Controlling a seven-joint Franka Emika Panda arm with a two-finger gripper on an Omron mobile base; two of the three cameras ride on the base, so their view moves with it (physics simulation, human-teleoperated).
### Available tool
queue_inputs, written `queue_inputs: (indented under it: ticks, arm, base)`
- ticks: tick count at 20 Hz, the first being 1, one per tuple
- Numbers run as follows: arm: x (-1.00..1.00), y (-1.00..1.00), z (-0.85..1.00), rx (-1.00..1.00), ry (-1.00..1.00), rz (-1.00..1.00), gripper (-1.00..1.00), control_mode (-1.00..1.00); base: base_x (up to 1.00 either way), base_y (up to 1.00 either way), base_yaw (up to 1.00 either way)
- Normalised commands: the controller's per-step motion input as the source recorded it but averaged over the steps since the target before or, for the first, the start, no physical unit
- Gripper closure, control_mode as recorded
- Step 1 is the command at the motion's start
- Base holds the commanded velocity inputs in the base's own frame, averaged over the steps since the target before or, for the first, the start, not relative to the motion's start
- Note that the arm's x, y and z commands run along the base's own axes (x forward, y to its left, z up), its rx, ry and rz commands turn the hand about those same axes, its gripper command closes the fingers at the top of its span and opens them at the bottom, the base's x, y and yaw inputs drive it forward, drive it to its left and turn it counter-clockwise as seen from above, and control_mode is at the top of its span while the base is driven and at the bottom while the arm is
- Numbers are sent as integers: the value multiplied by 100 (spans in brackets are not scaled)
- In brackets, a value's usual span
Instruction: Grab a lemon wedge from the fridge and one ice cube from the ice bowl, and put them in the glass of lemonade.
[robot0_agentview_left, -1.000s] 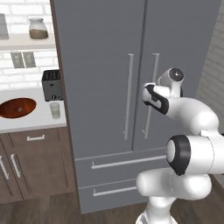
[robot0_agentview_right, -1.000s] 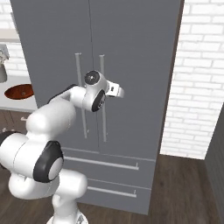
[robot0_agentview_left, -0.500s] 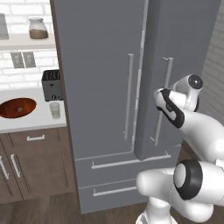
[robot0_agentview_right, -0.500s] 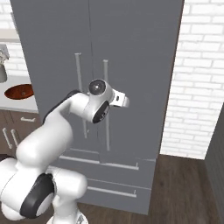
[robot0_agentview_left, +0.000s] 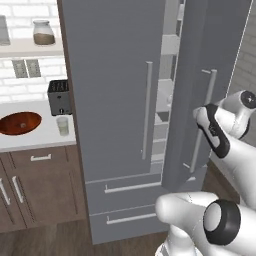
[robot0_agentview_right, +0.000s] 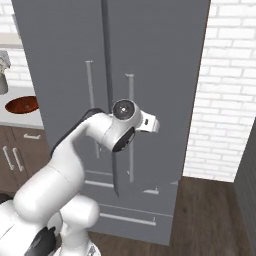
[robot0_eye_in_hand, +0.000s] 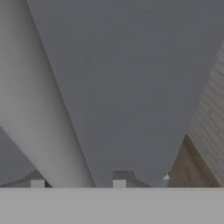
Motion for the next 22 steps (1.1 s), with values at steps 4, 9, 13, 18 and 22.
queue_inputs:
  ticks: [4, 9, 13, 18, 22]
  arm:
    - [-28, -100, 6, 4, 0, -13, 100, -100]
    - [-37, -91, 1, 2, 0, -17, -100, -100]
    - [-35, -37, 9, 0, 0, -10, -100, -100]
    - [-67, 8, 55, -1, 0, -1, -100, -100]
    - [-82, 37, 96, -2, -1, 0, -100, -100]
  base:
    - [0, 0, 0]
    - [0, 0, 0]
    - [0, 0, 0]
    - [0, 0, 0]
    - [0, 0, 0]
